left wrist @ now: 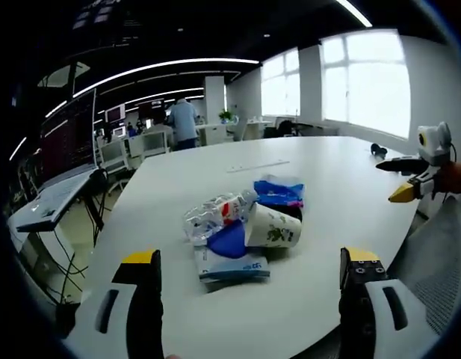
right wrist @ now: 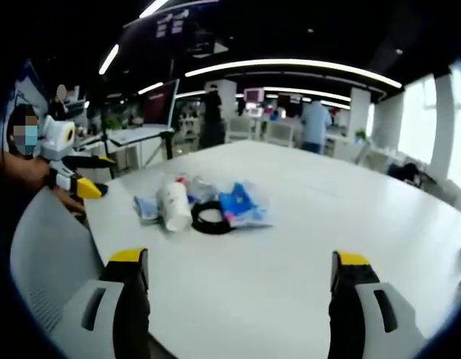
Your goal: Arrange the tabletop items into an orderly group along one side of the table until the central work area is clear of visible clutter.
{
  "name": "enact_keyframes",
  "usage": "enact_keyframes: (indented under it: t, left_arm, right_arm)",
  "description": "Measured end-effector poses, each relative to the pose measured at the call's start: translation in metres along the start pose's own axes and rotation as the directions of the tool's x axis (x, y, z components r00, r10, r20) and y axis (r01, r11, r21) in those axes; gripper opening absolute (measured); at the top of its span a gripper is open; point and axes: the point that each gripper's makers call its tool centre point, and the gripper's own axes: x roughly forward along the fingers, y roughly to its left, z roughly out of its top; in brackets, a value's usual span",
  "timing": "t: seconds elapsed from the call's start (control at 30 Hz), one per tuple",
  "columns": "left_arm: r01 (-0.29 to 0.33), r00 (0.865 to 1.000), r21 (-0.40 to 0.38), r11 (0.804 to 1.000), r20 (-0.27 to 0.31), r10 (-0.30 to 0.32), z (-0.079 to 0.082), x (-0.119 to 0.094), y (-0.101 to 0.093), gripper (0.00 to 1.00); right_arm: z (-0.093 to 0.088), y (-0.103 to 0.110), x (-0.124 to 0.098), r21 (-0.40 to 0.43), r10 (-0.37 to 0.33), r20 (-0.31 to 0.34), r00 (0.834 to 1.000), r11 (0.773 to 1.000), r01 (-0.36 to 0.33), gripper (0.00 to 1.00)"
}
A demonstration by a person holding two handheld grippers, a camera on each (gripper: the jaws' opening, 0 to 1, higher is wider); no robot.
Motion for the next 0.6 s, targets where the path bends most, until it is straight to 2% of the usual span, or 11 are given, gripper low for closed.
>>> enact_keyframes:
  t: [0.6]
  left_arm:
    - [-0.007,1.000,-0.006,1.000,0.002,0.007,-0.0009,-0.0014,0.0011,0.99]
  right_arm:
    - [-0.0038,0.0001,-0.0019,0.000,0.003,-0.005,1.000,1.000,-0.003,1.00]
